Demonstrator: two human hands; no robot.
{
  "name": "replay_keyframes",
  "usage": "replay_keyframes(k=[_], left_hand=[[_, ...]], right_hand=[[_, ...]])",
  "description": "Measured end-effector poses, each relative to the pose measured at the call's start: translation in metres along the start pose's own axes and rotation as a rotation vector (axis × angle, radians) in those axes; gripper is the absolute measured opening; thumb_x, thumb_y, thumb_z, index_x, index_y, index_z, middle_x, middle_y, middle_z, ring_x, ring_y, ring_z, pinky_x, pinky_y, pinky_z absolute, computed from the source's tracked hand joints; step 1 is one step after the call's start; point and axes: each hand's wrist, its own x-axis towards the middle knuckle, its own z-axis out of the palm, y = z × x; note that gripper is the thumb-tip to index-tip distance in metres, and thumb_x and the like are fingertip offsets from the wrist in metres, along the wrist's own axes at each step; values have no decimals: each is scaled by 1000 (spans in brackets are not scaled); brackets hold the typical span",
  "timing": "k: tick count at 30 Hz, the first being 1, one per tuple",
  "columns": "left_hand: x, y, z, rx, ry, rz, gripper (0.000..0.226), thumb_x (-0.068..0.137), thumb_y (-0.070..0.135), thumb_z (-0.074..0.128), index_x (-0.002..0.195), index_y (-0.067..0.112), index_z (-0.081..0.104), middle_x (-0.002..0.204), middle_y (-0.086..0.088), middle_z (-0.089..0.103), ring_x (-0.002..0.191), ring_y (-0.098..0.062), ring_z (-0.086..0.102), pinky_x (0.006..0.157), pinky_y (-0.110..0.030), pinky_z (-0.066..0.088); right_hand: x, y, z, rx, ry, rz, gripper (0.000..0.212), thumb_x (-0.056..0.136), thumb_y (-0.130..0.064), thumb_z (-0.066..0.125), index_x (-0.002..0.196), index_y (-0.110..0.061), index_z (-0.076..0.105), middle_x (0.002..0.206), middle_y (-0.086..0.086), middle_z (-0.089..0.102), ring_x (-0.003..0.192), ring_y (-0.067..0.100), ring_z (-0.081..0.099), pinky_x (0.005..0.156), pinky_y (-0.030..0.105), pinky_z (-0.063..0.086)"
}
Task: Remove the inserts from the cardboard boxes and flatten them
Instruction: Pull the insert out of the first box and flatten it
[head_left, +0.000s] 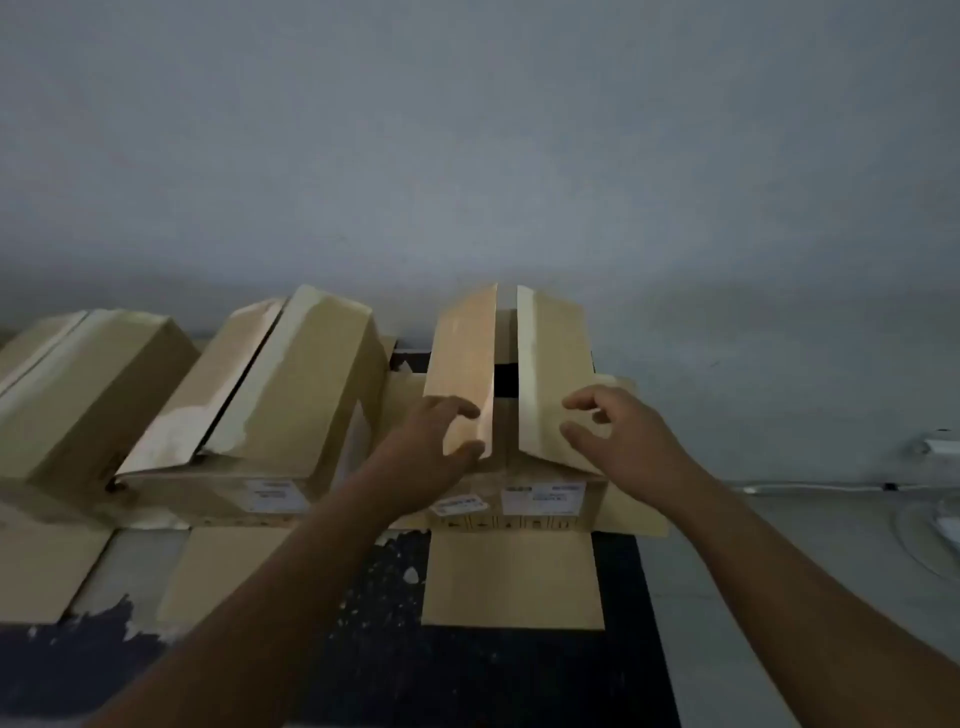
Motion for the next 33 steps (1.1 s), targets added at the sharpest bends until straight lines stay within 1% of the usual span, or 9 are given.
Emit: replay_keyframes(k=[5,13,16,20,22,25,27,30,33], left_hand=[[60,-32,26,203,-235,-71,72,84,62,53,144,43,18,161,2,-3,146,-35,-2,117,-55,8],[78,-55,48,302,-354,-31,113,63,84,53,137,54,-27,149,4,-41,133,-42,-37,109,-65,-9],[72,-52,42,169,-288,105,97,76,66,58,135,62,-19,147,14,-39,138,-29,-34,116,-59,-5],[63,-33,15,138,-281,250,69,90,36,51,139,59,9,147,20,-35,140,-18,-31,117,-41,0],[61,-23,1,304,-281,235,57,92,33,46,145,41,26,156,15,-21,145,-22,-21,118,-42,3],[57,-9,-17,539,-241,147,52,95,33,39,146,30,30,161,3,-9,147,-23,-14,119,-50,2],[54,-7,-25,623,-194,55,54,96,35,36,148,28,24,161,-4,-7,146,-24,-16,118,-54,-1],[53,-16,-26,723,-161,-87,60,95,49,33,149,29,16,160,-12,-4,145,-32,-20,113,-60,-8],[57,-27,-21,770,-168,-196,66,93,58,32,150,28,16,159,-20,4,144,-38,-17,113,-59,-10]], right_hand=[[49,24,37,-124,-86,219,49,85,-48,62,130,-32,51,144,1,32,132,27,33,109,39,32],[79,16,65,-268,-155,362,90,72,-78,49,145,-45,8,158,-11,-8,145,32,-9,112,63,9],[85,11,57,-205,-147,316,84,77,-60,57,145,-44,10,157,-8,5,145,31,6,112,60,17],[82,-8,29,-70,-55,95,66,88,-21,56,145,-38,27,153,-5,20,139,20,27,107,29,30],[79,-18,17,-356,-60,43,60,92,-12,48,146,-33,29,157,-7,12,143,21,20,110,35,29],[76,-35,-4,-889,-186,92,58,92,-6,40,147,-22,29,161,-1,-3,147,31,-5,117,57,0],[76,-42,-15,-1111,-252,168,60,92,-8,39,150,-14,22,161,9,-9,145,36,-16,110,61,-15],[80,-37,-19,-1339,-380,256,64,95,-27,41,151,-10,15,159,19,-5,143,40,-20,105,63,-20],[80,-17,-7,-1277,-425,324,73,96,-51,32,153,-12,8,159,19,-4,144,39,-15,109,59,-17]])
